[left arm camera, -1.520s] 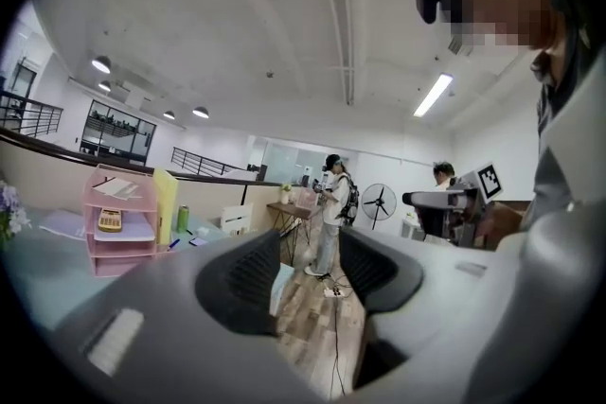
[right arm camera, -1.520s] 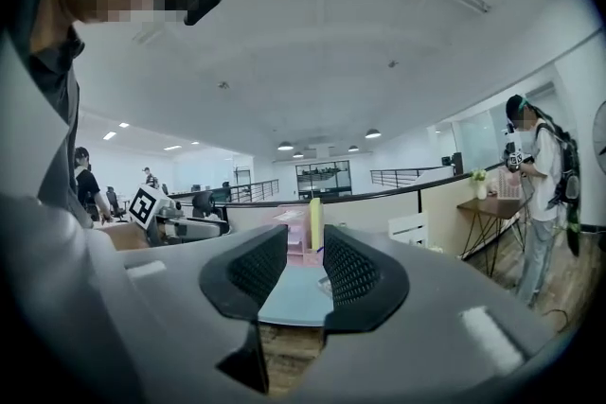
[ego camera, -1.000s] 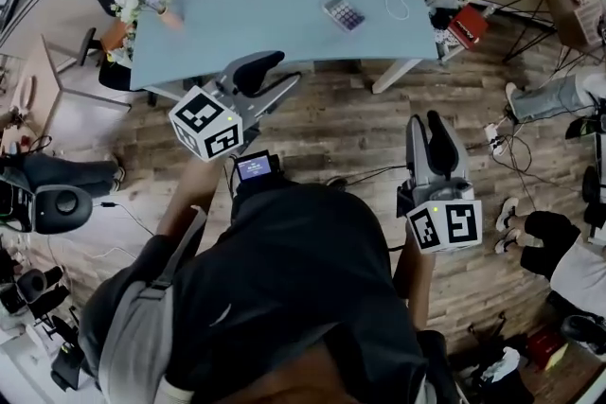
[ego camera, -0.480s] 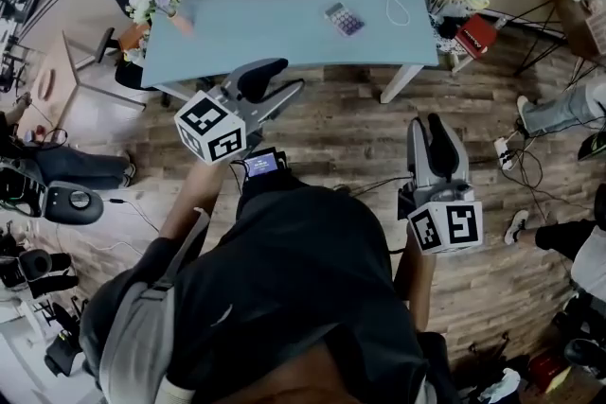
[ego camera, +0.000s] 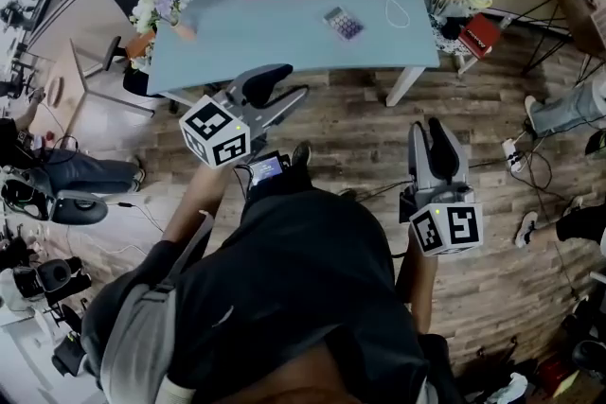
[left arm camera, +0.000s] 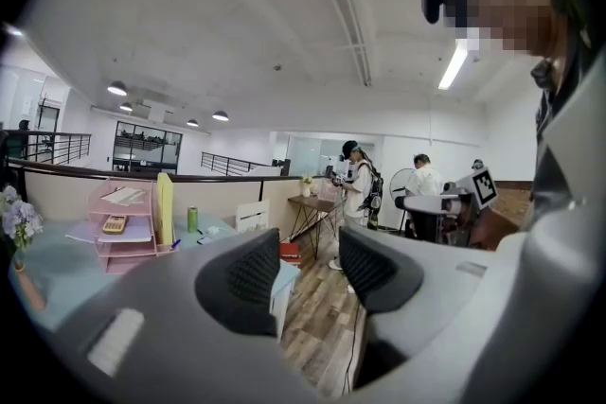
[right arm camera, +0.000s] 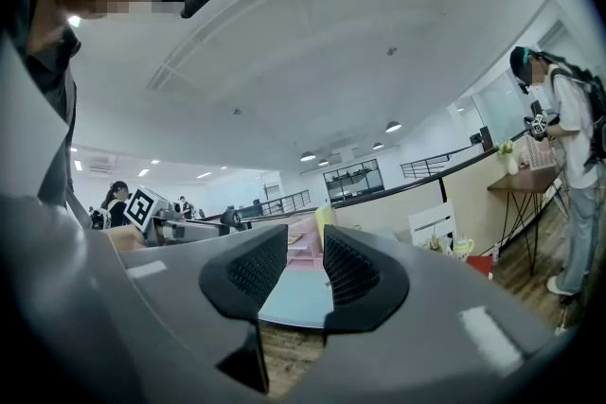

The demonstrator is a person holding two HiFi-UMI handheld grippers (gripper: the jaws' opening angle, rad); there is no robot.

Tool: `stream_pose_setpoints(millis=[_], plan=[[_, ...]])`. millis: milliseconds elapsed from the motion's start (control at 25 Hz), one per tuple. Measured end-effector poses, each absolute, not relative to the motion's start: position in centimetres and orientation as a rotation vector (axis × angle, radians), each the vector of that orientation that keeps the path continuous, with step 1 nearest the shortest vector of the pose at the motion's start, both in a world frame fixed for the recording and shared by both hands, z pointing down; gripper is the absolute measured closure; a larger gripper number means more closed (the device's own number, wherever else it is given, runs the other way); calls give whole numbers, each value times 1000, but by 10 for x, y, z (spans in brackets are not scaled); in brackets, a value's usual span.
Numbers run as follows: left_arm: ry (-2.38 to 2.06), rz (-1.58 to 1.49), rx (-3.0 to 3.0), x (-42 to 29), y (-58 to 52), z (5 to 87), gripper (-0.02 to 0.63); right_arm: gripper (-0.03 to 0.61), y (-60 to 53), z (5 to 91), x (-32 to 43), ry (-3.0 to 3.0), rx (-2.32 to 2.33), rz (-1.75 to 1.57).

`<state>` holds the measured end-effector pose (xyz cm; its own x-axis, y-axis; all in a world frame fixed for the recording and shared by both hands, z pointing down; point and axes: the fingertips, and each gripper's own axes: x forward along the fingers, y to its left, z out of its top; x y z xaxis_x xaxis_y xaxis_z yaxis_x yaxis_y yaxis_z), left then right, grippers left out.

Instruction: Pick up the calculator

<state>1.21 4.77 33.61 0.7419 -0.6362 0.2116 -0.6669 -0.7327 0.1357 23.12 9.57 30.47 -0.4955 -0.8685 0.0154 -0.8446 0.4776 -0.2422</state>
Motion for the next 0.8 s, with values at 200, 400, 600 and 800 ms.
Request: stream_pose_setpoints(millis=[200,400,600,800], plan=[[-1015,223,2733,3,29,343,367,480,86,309,222,2607,-1543,-345],[-933,192,2751,7,-3,350,367,480,71,308,223,2581,-1635,-323],[-853,141,2785,17,-48,343,367,480,49,298,223,2552,-1723,-295],[-775,117,2780,20,-92,352,367,480,24,299,213,2539,-1795,-301]])
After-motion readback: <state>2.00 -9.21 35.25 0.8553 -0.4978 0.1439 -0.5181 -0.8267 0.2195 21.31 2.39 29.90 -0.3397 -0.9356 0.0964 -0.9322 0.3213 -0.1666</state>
